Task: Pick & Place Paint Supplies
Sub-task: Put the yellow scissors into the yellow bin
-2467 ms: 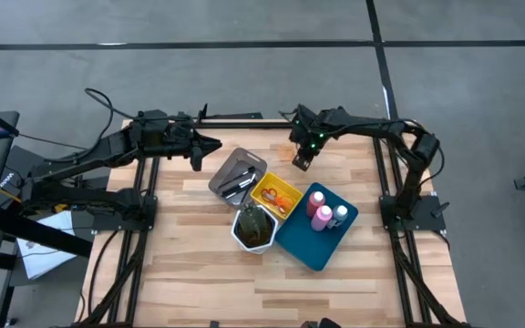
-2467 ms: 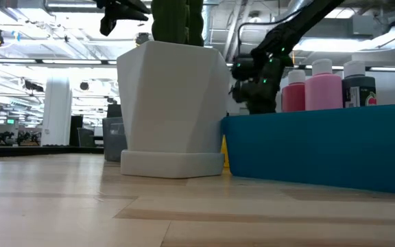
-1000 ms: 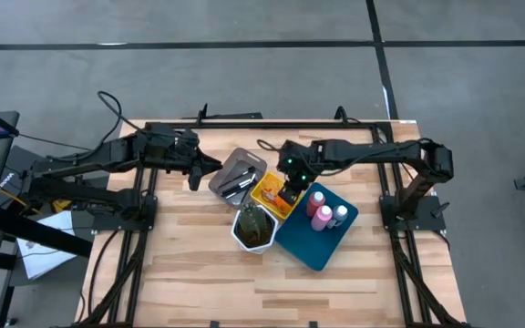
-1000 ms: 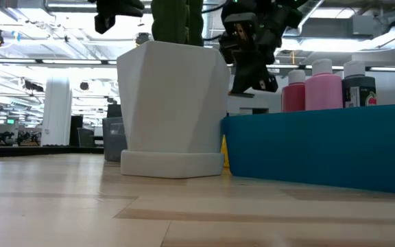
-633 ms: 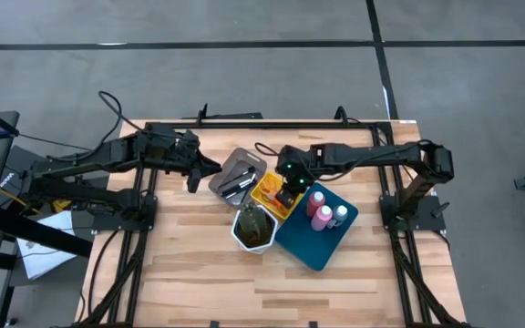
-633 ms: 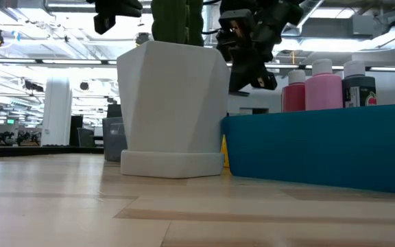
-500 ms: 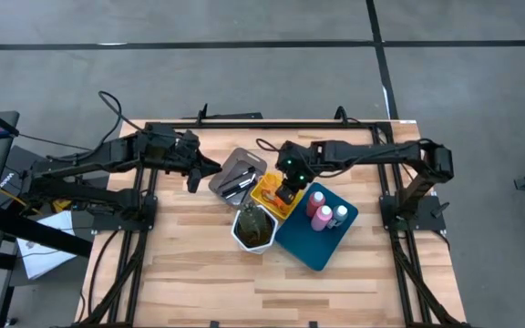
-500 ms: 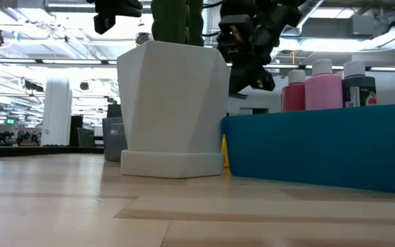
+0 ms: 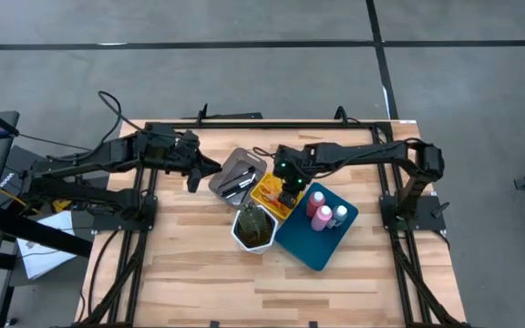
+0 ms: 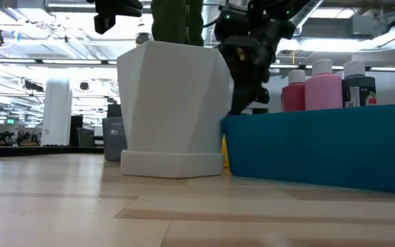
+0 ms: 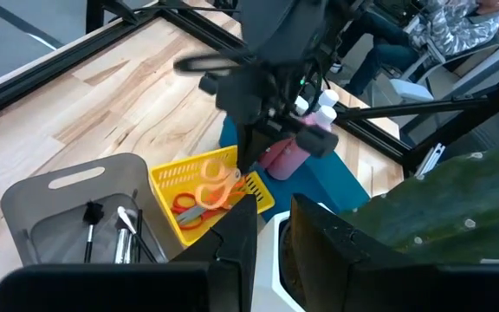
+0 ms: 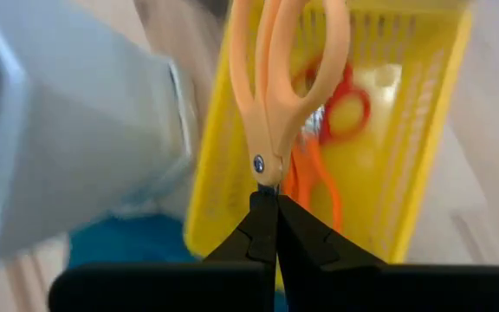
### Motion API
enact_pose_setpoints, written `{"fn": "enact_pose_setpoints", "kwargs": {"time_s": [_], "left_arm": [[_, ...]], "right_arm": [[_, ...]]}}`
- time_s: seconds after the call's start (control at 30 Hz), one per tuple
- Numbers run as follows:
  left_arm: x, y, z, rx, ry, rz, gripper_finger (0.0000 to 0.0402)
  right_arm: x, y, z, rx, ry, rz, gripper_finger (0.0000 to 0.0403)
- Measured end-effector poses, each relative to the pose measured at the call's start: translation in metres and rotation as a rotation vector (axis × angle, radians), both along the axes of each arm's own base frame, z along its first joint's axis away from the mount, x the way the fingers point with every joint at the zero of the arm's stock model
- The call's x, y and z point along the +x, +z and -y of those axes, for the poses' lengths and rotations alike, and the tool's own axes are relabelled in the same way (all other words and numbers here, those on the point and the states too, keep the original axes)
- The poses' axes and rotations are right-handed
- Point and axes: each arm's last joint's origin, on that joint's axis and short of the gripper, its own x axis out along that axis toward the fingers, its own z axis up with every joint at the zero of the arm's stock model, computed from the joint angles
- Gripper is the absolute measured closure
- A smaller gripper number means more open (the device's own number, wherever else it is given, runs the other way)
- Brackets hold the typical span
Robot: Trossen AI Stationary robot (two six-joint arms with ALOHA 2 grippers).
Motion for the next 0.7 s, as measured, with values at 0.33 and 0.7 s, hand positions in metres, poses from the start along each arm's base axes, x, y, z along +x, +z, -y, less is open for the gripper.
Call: {"fn": "enact_pose_setpoints", "kwargs": {"time_s": [0.33,0.7], "left_arm": [[0.000,0.000,0.000,-0.004,0.002,0.000,0.0334],[0.000,0.000,0.000,-0.004,0.002,0.000,0.0334]], "right_arm": [[0.008,-0.020,-0.003,0.013,0.034,-0.045,0.0403],[0.007,-0.020,0.000,0.010,0.038,-0.044,0.0403]]}}
